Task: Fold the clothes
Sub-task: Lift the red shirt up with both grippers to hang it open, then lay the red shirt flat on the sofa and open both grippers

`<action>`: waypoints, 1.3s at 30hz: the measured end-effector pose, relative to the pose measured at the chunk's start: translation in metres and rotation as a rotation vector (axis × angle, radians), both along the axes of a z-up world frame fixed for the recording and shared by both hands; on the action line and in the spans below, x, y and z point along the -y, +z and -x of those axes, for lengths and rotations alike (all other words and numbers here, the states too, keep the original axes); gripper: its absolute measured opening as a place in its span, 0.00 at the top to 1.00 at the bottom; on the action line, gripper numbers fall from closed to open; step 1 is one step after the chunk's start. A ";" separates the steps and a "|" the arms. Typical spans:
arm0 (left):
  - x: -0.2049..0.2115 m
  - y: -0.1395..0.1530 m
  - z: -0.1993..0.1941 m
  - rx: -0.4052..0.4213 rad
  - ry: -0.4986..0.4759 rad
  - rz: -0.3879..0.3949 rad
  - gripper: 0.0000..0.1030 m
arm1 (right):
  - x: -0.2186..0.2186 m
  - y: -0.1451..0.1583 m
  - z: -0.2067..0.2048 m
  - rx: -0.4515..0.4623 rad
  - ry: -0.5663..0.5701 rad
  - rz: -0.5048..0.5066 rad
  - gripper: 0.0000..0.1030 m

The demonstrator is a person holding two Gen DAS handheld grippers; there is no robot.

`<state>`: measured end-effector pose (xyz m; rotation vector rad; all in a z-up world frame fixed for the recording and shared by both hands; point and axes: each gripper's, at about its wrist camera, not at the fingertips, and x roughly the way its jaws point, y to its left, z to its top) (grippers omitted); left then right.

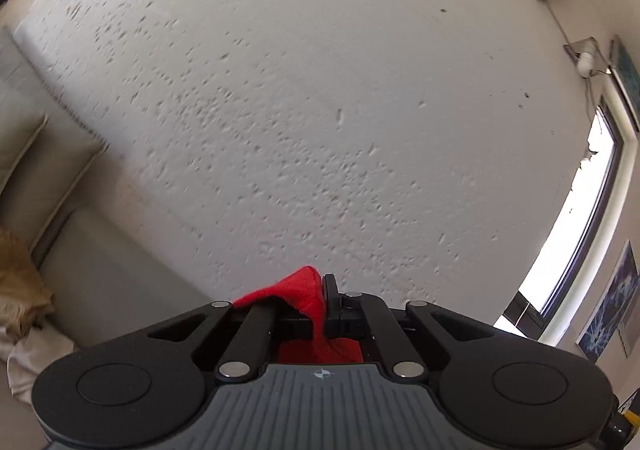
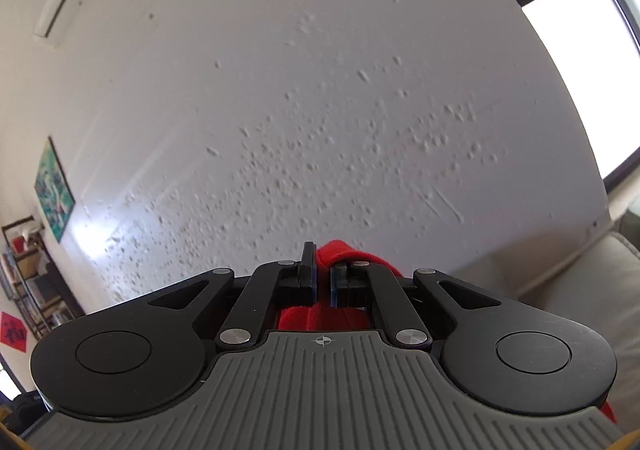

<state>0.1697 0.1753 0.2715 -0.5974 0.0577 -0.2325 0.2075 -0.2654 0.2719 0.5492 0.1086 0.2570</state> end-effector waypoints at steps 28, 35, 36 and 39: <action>-0.018 -0.369 0.117 -0.645 0.103 0.110 1.00 | 0.012 -0.406 0.098 -0.702 0.054 -0.122 0.95; -0.003 -0.366 0.139 -0.709 0.080 0.028 0.99 | 0.014 -0.381 0.119 -0.713 0.050 -0.104 0.94; -0.002 -0.371 0.138 -0.738 0.085 0.008 0.99 | 0.015 -0.378 0.122 -0.714 0.049 -0.102 0.95; 0.000 -0.392 0.137 -0.837 0.099 -0.011 0.95 | 0.014 -0.387 0.125 -0.773 0.055 -0.090 0.94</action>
